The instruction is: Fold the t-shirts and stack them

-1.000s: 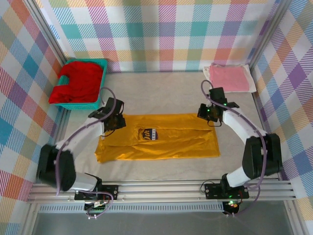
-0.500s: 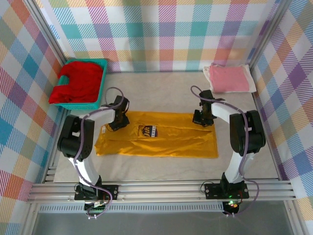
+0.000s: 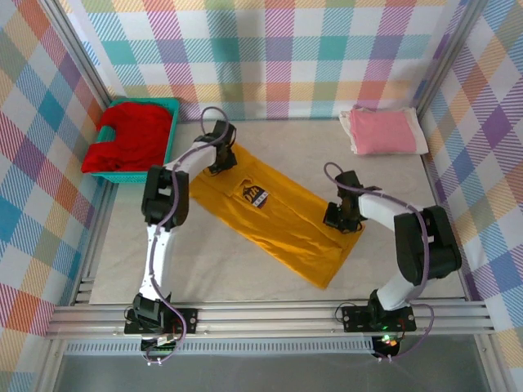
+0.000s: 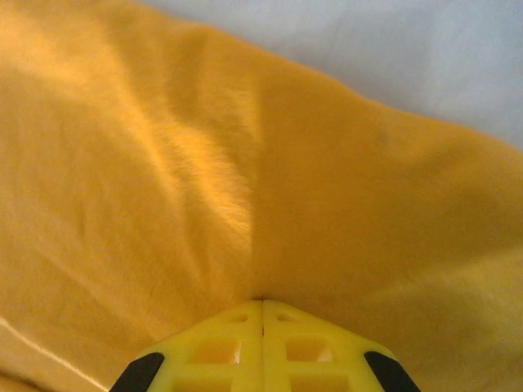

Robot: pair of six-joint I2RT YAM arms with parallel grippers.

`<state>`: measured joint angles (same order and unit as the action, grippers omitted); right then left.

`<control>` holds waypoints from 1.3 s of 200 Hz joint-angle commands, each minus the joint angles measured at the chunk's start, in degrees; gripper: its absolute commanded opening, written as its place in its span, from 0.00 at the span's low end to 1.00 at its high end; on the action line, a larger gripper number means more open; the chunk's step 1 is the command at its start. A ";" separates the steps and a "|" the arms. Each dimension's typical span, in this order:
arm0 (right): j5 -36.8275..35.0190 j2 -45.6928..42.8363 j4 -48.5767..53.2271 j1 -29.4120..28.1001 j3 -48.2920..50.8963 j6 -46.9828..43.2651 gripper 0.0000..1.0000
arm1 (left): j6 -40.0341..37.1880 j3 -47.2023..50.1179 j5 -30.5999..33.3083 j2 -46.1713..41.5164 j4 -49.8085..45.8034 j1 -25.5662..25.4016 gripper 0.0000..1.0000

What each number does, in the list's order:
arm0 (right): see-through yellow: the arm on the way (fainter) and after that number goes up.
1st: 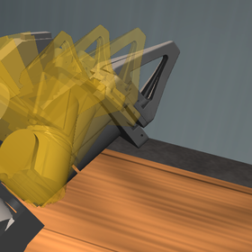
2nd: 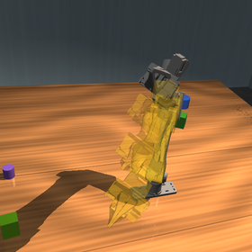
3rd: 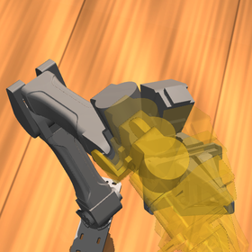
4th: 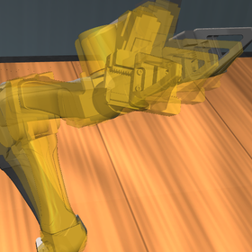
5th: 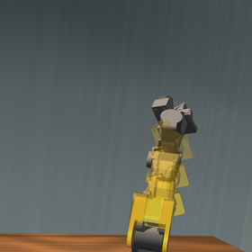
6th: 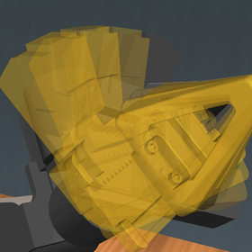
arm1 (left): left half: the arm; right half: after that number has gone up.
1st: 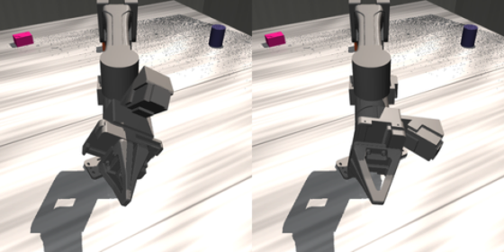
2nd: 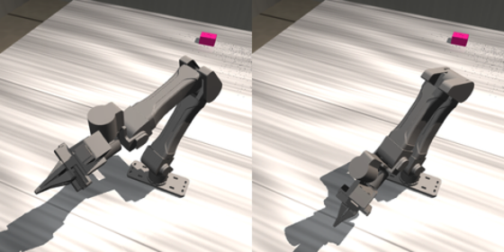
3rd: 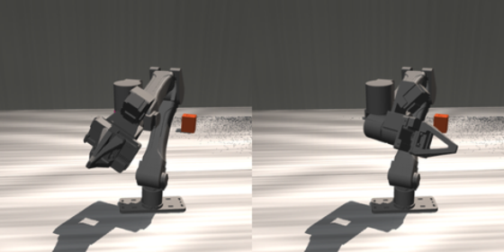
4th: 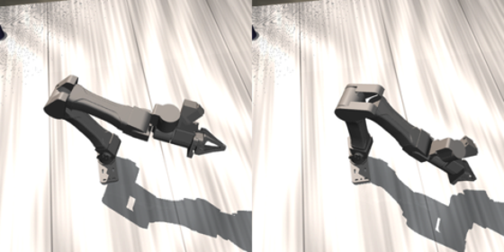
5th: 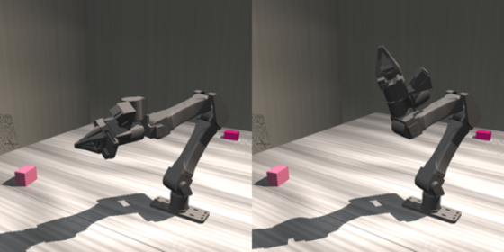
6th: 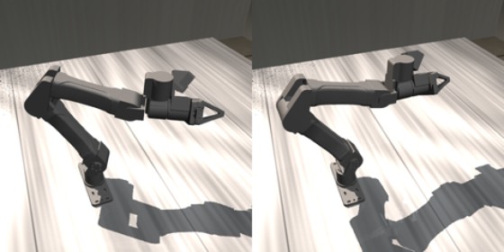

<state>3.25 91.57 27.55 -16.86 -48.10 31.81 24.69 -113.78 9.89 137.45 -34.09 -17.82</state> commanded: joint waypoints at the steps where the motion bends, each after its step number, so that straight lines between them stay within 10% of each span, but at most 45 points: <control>1: 3.93 -2.80 2.08 -4.88 5.42 4.69 0.00 | -4.63 -13.05 -1.80 7.68 -7.46 -2.52 0.18; 65: 3.95 -9.91 1.36 -13.94 5.51 9.59 0.00 | -6.96 -32.96 1.37 13.78 -11.79 -3.71 0.18; 148: -3.40 -6.45 4.61 -13.73 -9.17 0.16 0.00 | 1.19 20.82 8.60 -25.95 5.53 -1.16 0.20; 260: -1.27 1.09 1.47 -12.19 -15.65 -2.61 0.00 | 7.13 -0.25 1.74 0.30 -1.15 2.40 0.11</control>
<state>0.62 96.44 30.35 -29.69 -64.88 29.43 30.06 -105.91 14.02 132.53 -31.92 -16.80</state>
